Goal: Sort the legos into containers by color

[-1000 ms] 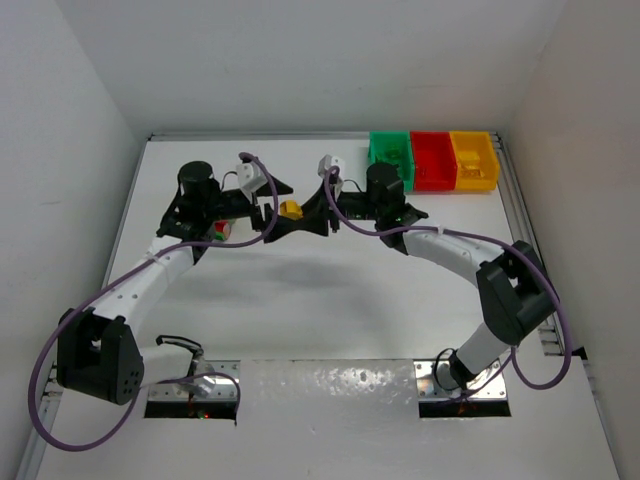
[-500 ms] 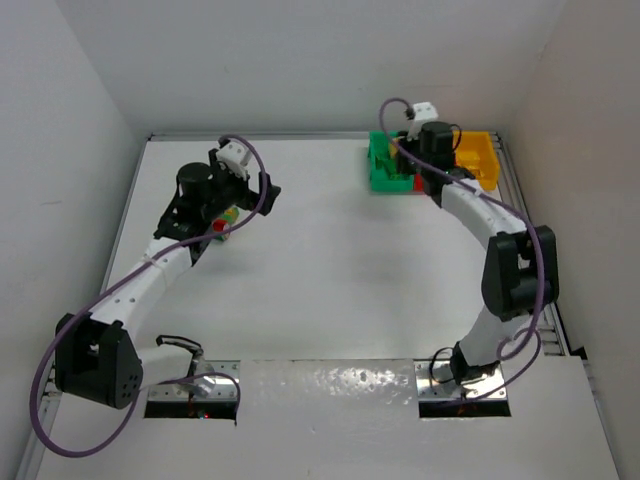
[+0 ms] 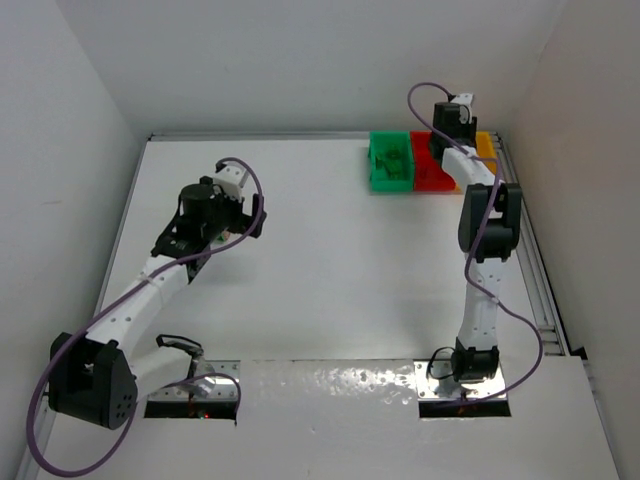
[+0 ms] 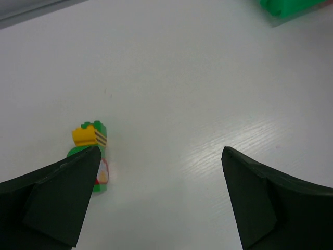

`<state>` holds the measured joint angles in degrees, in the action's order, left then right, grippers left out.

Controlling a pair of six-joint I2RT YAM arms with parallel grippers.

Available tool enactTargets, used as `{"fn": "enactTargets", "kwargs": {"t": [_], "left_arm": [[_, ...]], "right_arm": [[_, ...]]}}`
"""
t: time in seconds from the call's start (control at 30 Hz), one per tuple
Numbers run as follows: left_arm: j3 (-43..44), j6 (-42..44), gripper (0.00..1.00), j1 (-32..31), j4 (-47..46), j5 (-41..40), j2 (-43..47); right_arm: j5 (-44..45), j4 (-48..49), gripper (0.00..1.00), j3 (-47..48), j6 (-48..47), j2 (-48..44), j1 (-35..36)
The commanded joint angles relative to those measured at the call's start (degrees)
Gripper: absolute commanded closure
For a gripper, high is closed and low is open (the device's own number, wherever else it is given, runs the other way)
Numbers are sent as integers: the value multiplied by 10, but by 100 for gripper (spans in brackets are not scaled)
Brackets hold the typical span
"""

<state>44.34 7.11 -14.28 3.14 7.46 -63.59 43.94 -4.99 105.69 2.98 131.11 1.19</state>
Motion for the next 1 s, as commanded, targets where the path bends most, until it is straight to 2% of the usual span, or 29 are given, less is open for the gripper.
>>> {"fn": "enactTargets", "kwargs": {"t": [0.0,0.17,0.37,0.53,0.57,0.6,0.63,0.67,0.73,0.8,0.83,0.97], "left_arm": [[-12,19,0,-3,25,-32,18],[-20,30,0,-3,23,-41,20],[-11,25,0,-2,29,-89,5],[29,-5,0,0,91,-132,-45],[35,-14,2,1,107,-138,-53],[48,-17,7,1,116,-144,-71],[55,-18,19,1,125,-159,-79],[61,-18,27,1,130,-168,-86],[78,-11,32,2,143,-195,-105],[88,-5,29,2,153,-212,-116],[100,-1,22,2,158,-227,-125],[123,8,10,6,173,-261,-145]], "right_arm": [[44,2,100,70,-18,26,-17],[23,6,99,97,-44,58,-35],[9,41,67,60,-66,42,-37],[2,46,51,49,-73,21,-37],[0,46,45,40,-74,17,-37],[-3,50,44,36,-76,12,-37],[-10,64,44,23,-79,2,-37],[-9,69,44,18,-83,-2,-37],[-14,78,43,9,-89,-9,-37],[-14,82,40,8,-98,-13,-37],[-16,81,40,9,-98,-14,-37],[-46,76,38,-14,-85,-40,-36]]}}
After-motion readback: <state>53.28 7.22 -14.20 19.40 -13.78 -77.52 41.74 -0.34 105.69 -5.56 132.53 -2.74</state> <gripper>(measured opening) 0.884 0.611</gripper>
